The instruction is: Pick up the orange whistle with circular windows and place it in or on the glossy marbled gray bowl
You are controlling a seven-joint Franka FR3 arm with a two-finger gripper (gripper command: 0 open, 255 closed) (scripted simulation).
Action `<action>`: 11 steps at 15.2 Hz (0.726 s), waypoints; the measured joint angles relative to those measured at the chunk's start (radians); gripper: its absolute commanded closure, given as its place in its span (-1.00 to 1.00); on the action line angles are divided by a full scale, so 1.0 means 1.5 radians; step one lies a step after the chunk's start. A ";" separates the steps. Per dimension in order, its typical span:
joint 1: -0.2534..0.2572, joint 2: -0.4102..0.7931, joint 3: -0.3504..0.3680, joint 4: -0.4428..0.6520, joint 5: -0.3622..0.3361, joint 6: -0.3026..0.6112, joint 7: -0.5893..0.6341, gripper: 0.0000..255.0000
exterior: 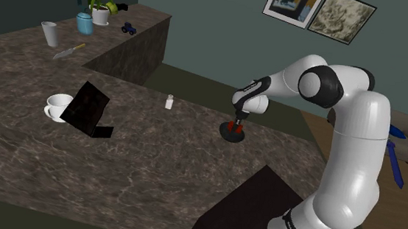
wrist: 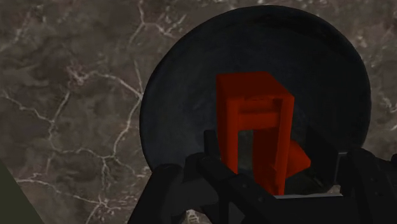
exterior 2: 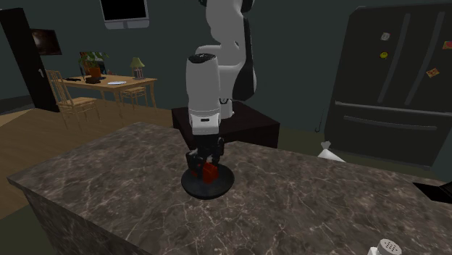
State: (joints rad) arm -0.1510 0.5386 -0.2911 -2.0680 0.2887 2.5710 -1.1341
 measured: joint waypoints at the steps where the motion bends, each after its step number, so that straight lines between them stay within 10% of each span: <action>1: 0.000 0.000 0.000 0.000 0.000 0.000 0.000 -1.00; 11: 0.016 -0.057 -0.022 -0.011 -0.027 -0.045 0.018 -1.00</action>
State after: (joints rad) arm -0.1264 0.4527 -0.3246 -2.0839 0.2479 2.5038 -1.1072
